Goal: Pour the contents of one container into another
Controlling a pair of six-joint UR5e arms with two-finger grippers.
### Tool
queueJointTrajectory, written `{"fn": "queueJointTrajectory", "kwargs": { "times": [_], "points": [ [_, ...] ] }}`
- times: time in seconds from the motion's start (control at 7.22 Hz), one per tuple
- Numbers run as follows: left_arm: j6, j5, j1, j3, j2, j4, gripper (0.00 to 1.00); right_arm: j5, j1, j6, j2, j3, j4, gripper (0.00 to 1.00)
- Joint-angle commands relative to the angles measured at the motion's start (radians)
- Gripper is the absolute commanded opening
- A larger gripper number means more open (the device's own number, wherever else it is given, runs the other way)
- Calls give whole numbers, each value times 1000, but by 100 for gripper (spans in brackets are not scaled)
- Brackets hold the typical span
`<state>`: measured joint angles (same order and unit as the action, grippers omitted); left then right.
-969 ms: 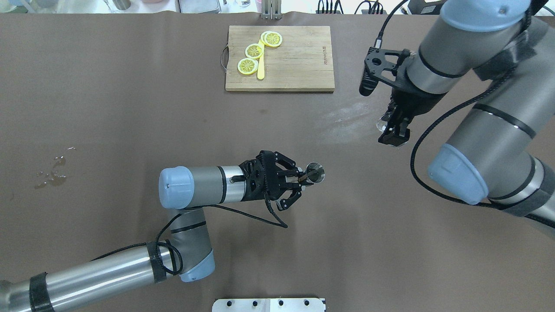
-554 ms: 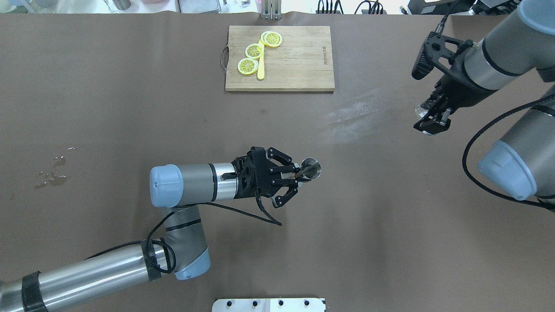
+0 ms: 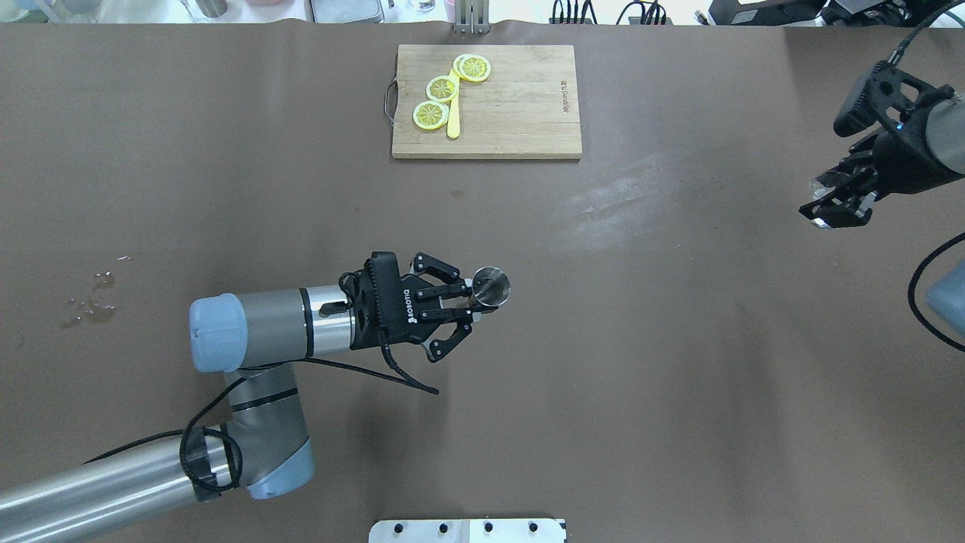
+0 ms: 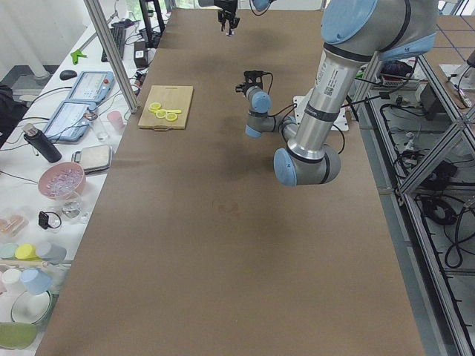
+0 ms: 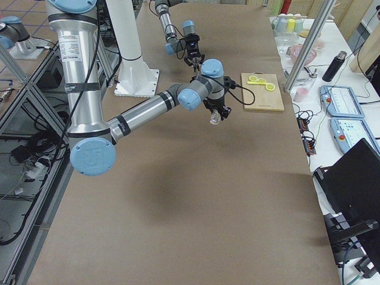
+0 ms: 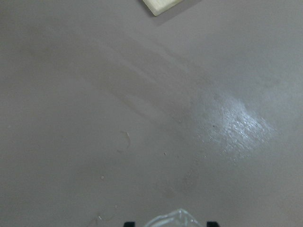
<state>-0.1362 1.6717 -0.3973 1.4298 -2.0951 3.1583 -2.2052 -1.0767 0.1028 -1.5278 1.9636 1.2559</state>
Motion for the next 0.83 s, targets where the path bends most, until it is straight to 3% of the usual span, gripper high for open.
{"fn": "queueJointTrajectory", "kwargs": {
  "times": [0.0,0.42,0.69],
  "points": [
    [-23,-55,3,136,154,0,0,-19,-67,-67,-96,-82,-245,0],
    [-37,-124,26,343,439,49,0,-30,-136,-124,-149,-280,-592,0],
    [-39,-125,28,376,582,180,0,-28,-137,-289,-152,-443,-908,0]
  ]
}}
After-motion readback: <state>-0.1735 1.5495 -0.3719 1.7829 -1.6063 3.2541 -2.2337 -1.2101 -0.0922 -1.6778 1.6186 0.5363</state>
